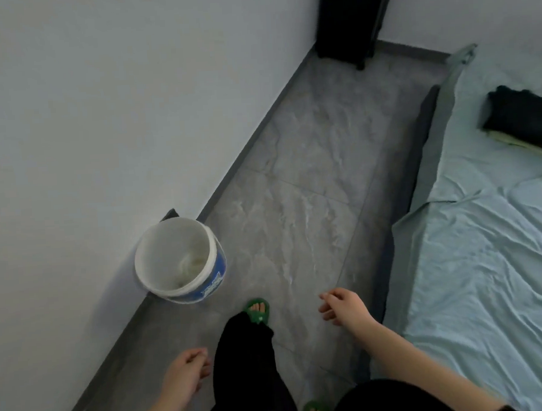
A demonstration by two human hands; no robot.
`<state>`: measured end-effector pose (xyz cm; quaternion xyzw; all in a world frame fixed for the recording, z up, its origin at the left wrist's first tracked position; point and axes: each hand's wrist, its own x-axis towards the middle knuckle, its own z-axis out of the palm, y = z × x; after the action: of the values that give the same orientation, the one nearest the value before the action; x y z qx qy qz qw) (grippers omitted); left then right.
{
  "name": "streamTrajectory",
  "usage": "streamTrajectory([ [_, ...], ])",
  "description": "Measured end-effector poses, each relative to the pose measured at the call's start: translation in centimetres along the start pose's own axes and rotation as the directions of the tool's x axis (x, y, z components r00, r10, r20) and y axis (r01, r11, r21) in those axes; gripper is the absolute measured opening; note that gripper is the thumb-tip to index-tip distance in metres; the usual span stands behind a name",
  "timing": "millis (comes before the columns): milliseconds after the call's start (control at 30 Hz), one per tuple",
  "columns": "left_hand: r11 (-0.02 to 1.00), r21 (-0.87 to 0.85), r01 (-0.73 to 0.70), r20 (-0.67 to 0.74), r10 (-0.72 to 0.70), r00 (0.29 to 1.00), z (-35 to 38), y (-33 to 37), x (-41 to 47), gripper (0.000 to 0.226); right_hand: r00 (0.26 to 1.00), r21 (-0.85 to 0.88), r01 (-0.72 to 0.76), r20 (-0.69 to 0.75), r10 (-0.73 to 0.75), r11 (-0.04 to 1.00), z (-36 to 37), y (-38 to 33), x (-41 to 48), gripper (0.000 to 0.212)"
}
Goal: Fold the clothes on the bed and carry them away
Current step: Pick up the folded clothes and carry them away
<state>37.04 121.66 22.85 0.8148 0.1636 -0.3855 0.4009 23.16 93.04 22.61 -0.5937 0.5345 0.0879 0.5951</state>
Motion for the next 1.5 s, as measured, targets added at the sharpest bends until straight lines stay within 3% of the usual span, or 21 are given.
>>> streamTrajectory([
  [233, 0.97, 0.223, -0.094, 0.304, 0.022, 0.952, 3.2, 17.6, 9.8, 0.011, 0.977, 0.111, -0.097, -0.18, 0.116, 0.989, -1.9, -3.3, 4.2, 0.014],
  [400, 0.956, 0.208, -0.208, 0.325, 0.133, 0.936, 8.9, 29.4, 14.2, 0.011, 0.918, 0.242, -0.192, -0.298, 0.262, 0.951, -4.9, -2.9, 6.3, 0.014],
  [567, 0.941, 0.24, -0.239, 0.377, 0.136, 0.916, 16.1, 38.4, 16.6, 0.015, 0.87, 0.315, -0.287, -0.31, 0.384, 0.905, -9.4, -2.7, 10.3, 0.017],
  [767, 0.919, 0.299, -0.257, 0.372, 0.135, 0.918, 24.8, 45.5, 17.7, 0.02, 0.903, 0.275, -0.267, -0.263, 0.339, 0.924, -17.9, -9.1, 18.9, 0.021],
  [900, 0.907, 0.328, -0.264, 0.352, 0.142, 0.925, 29.1, 49.9, 18.3, 0.017, 0.943, 0.232, -0.172, -0.243, 0.228, 0.957, -24.7, -16.6, 25.0, 0.015],
  [1133, 0.905, 0.347, -0.246, 0.333, 0.126, 0.935, 36.4, 59.6, 22.1, 0.015, 0.947, 0.283, -0.035, -0.298, 0.122, 0.959, -34.8, -28.2, 35.4, 0.014],
  [1333, 0.861, 0.437, -0.261, 0.381, 0.086, 0.92, 44.3, 70.5, 27.7, 0.015, 0.93, 0.37, -0.067, -0.313, 0.193, 0.926, -39.2, -33.3, 43.6, 0.013],
  [1500, 0.76, 0.533, -0.373, 0.48, 0.091, 0.872, 50.8, 80.5, 31.0, 0.012, 0.882, 0.425, -0.149, -0.351, 0.314, 0.893, -42.2, -35.9, 47.4, 0.014],
])
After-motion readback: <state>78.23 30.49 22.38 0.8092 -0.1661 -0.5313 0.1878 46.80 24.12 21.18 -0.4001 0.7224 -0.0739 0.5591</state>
